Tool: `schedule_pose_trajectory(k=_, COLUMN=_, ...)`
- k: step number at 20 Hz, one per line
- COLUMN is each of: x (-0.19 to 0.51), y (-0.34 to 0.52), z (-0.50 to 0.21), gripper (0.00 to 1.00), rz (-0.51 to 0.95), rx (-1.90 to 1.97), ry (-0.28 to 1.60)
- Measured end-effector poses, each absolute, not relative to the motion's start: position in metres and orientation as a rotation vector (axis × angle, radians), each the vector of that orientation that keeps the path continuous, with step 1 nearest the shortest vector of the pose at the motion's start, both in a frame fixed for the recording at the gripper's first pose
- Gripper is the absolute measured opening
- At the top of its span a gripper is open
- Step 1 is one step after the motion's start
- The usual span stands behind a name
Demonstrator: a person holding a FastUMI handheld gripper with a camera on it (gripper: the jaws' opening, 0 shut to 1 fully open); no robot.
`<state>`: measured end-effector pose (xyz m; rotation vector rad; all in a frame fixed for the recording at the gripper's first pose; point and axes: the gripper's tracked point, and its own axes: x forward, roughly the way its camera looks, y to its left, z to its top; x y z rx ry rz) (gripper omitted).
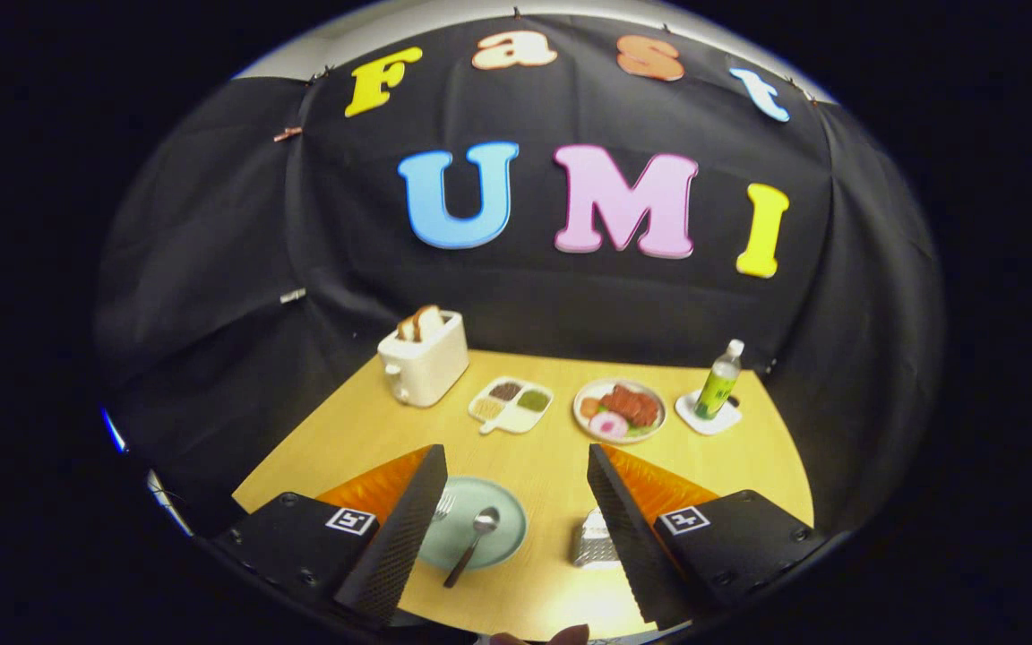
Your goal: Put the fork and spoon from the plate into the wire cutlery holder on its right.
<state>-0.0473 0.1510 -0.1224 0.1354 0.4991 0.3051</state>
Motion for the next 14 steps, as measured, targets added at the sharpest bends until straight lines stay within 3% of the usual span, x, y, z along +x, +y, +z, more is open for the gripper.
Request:
schedule_pose_trajectory(k=6, x=-0.061, y=0.209, z=-0.228, gripper=0.99, rz=0.335, rx=0.114, ry=0.801)
schedule_pose_trajectory(k=14, x=-0.064, y=0.244, z=-0.339, gripper=0.89, rz=0.273, rx=0.089, ry=1.063)
